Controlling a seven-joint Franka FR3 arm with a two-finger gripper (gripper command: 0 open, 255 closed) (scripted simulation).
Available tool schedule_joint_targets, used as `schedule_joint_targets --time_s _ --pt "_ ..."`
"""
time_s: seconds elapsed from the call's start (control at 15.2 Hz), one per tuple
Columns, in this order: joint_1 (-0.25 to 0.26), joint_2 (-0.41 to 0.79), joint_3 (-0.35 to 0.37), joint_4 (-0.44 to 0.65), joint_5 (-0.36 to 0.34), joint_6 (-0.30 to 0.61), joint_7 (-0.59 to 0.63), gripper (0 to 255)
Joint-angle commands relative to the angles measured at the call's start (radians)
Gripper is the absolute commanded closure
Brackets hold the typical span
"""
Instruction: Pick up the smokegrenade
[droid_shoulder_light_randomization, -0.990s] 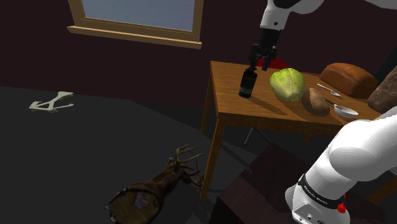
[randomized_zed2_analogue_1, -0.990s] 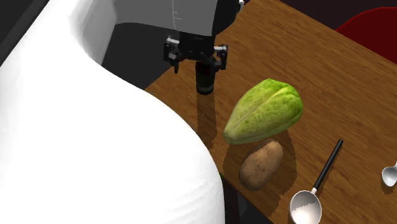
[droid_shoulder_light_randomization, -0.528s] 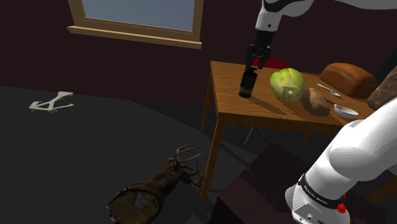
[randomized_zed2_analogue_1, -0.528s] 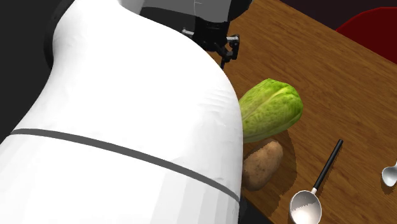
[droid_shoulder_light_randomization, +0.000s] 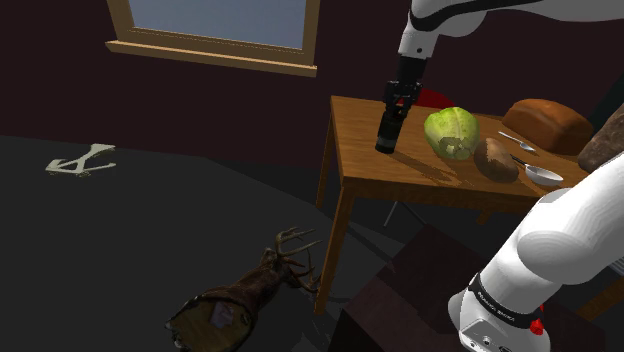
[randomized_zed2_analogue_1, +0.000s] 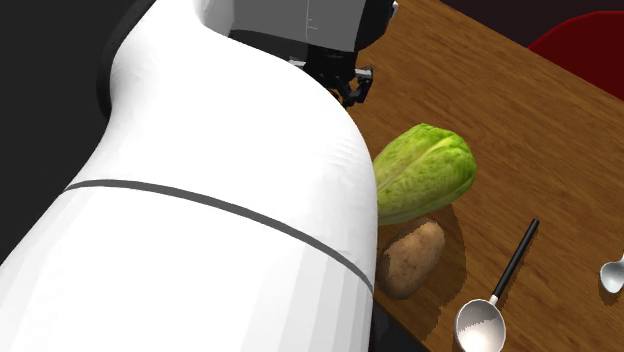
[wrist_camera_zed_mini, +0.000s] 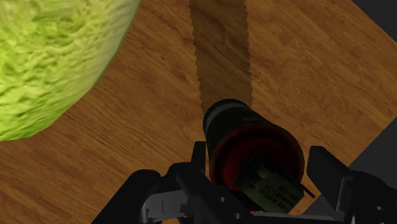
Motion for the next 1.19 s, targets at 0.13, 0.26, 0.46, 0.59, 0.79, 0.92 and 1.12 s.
schedule_joint_targets --time_s 0.13,0.26,0.46,0.59,0.79,0.92,1.12 --pt "0.000 0.001 0.000 -0.002 0.000 0.001 0.000 255" --pt "0.000 0.001 0.000 -0.002 0.000 0.002 0.001 255" --pt "0.000 -0.003 0.001 0.010 0.000 -0.014 0.001 255" --pt "0.000 -0.003 0.001 0.037 0.000 -0.041 0.002 255" --pt "0.001 -0.001 0.002 0.079 0.000 -0.081 0.003 255" --pt "0.002 0.001 0.002 0.108 0.001 -0.108 0.004 255" --pt "0.002 0.006 0.003 0.153 0.002 -0.149 0.005 255"
